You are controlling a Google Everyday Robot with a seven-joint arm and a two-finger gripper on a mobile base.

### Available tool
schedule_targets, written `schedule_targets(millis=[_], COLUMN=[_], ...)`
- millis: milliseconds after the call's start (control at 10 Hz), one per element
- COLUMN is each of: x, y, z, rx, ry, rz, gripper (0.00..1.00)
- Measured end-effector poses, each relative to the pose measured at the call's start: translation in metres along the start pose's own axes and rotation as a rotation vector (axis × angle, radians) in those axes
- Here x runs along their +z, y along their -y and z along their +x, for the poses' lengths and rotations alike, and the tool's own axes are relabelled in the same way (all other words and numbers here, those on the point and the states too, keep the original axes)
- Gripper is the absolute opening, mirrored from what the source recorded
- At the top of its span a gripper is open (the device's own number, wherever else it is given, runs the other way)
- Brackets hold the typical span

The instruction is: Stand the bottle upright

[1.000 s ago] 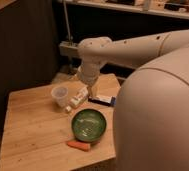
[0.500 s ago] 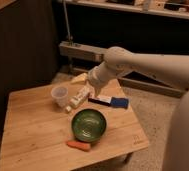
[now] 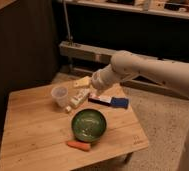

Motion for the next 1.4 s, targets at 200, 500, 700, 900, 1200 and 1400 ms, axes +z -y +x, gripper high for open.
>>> schedule_targets(millis=[200, 500, 700, 900, 1200, 1400], x=[0.001, -0.006, -0.006, -0.007, 0.004, 0.005], y=[-0.002, -0.010, -0.018, -0.023, -0.020, -0.019], z=[0.000, 0.001, 0.005, 0.009, 0.006, 0.006], rx=[-0.009, -0.211, -0.427, -0.694, -0.926, -0.937], ry=[0.002, 0.076, 0.108, 0.119, 0.003, -0.006], rz=[-0.001, -0.053, -0.083, -0.087, -0.047, -0.043], gripper=[0.80, 0.80, 0.80, 0.80, 0.80, 0.80])
